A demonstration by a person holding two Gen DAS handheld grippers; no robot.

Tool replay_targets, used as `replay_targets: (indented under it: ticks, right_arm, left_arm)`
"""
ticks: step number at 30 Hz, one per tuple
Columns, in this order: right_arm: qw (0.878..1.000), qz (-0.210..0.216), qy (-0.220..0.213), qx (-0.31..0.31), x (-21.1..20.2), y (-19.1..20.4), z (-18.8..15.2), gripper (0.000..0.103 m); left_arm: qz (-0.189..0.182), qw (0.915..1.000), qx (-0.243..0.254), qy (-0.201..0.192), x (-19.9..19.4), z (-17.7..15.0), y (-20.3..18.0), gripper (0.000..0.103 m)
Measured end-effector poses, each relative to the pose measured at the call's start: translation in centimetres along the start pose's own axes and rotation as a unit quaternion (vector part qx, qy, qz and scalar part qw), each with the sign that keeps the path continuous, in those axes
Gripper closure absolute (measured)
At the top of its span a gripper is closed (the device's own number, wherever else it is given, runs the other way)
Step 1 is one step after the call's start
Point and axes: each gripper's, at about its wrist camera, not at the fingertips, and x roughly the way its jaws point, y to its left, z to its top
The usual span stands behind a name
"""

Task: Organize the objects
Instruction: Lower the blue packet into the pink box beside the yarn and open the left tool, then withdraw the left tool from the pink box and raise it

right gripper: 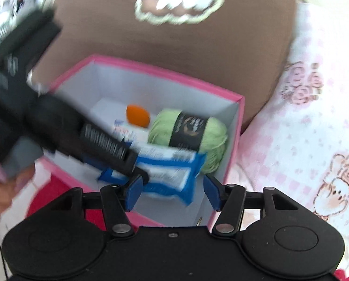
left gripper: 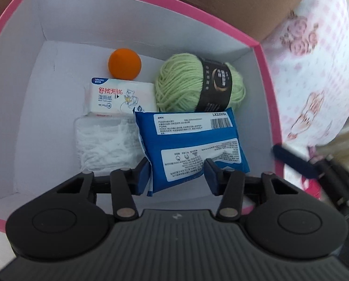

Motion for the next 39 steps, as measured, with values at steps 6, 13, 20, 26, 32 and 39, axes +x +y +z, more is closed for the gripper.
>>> replay_targets:
  ticks: [6, 13, 20, 26, 32, 39]
  right_arm:
    - [1.000, 0.009, 0.005, 0.008, -0.1, -0.2, -1.1, 0.052]
    - [1.000, 0.021, 0.001, 0.013, -0.5, -0.8, -1.1, 0.058]
    - [0.999, 0.052, 0.006, -0.005, -1.3, -0.3, -0.8, 0.058]
    - [0.997, 0.068, 0.006, -0.038, -3.1, 0.8, -0.9, 0.056]
    - [0.995, 0.075, -0.055, -0.046, -7.1, 1.7, -0.9, 0.051]
    - [0.993, 0.074, -0.071, -0.057, -9.8, 3.7, -1.3, 0.042]
  left_arm:
    - [0.019, 0.9997, 0.015, 0.003, 1.2, -0.2, -1.2, 0.057]
    - [0.018, 0.9984, 0.039, 0.036, 2.0, 0.1, -1.5, 0.067]
    - [0.021, 0.9991, 0.025, 0.028, 0.7, 0.7, -0.4, 0.067]
    - [0.054, 0.9964, 0.060, 0.025, -1.6, 0.1, -2.0, 0.065]
    - [0.080, 0.9945, 0.066, -0.008, -5.8, -1.9, -3.5, 0.059]
    - [0.102, 0.9895, 0.099, -0.026, -11.3, -4.0, -4.5, 0.052]
